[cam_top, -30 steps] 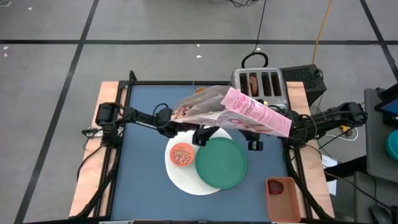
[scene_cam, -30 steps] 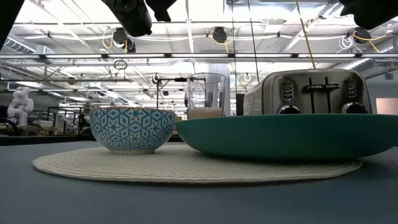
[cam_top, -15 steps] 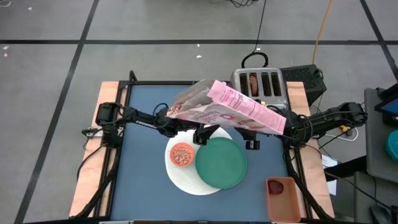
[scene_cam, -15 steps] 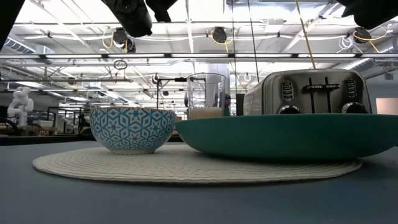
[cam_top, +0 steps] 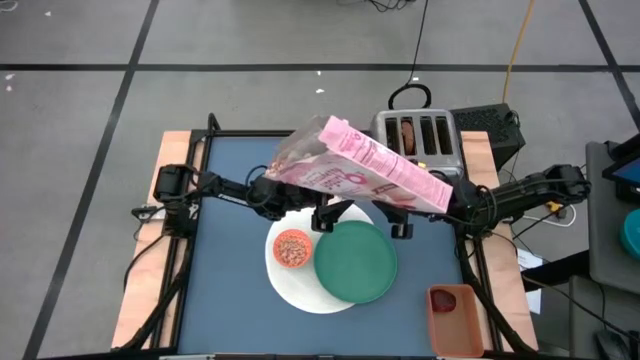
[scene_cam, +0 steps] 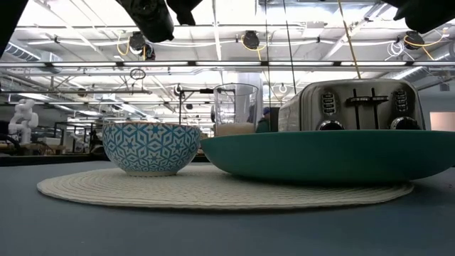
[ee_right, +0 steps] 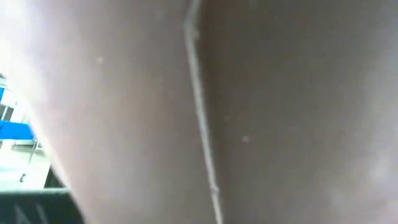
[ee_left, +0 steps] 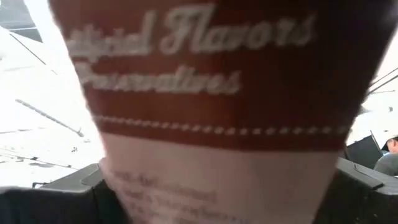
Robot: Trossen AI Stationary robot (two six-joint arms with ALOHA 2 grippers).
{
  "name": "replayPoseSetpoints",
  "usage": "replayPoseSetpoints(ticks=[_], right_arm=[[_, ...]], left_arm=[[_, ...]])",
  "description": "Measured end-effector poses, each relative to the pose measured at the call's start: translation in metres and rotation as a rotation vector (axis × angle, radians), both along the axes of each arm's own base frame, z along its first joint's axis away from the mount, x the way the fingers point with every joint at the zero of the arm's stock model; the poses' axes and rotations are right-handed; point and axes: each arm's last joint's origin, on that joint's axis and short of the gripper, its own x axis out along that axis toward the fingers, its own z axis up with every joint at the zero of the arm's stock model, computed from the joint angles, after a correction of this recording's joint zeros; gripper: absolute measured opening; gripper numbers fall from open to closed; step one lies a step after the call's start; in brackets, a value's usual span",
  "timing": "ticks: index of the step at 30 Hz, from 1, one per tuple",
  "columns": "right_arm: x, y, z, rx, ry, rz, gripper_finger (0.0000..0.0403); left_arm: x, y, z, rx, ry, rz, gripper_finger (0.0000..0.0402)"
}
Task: Arrange a breakfast setting
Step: Pour the cereal from the cereal box into the orange bowl
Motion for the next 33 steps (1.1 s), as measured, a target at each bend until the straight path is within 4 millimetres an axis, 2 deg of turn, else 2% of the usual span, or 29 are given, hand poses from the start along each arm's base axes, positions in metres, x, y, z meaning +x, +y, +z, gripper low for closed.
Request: replayPoseSetpoints(ticks=[10, 19, 23, 33], right_arm=[[0.0006, 0.0000, -0.0012, -0.010, 0.016, -0.006, 0.0215], [0.0011, 0.0001, -0.0019, -0.011, 0.025, -0.004, 0.0215], [0.0011, 0.0000, -0.0020, -0.011, 0.026, -0.005, 0.0215], [0.0012, 0.0001, -0.0021, 0.009, 0.027, 0.007, 0.0215]], left_arm=[[0.0000, 0.0001, 0.0000, -0.004, 0.000, 0.007, 0.0348], [0.0000, 0.0002, 0.0002, -0.004, -0.001, 0.014, 0.0253], [0.0000, 0.0002, 0.0002, -0.004, -0.001, 0.014, 0.0226], [0.0000, 0.0004, 0.0001, 0.002, -0.002, 0.028, 0.0219]])
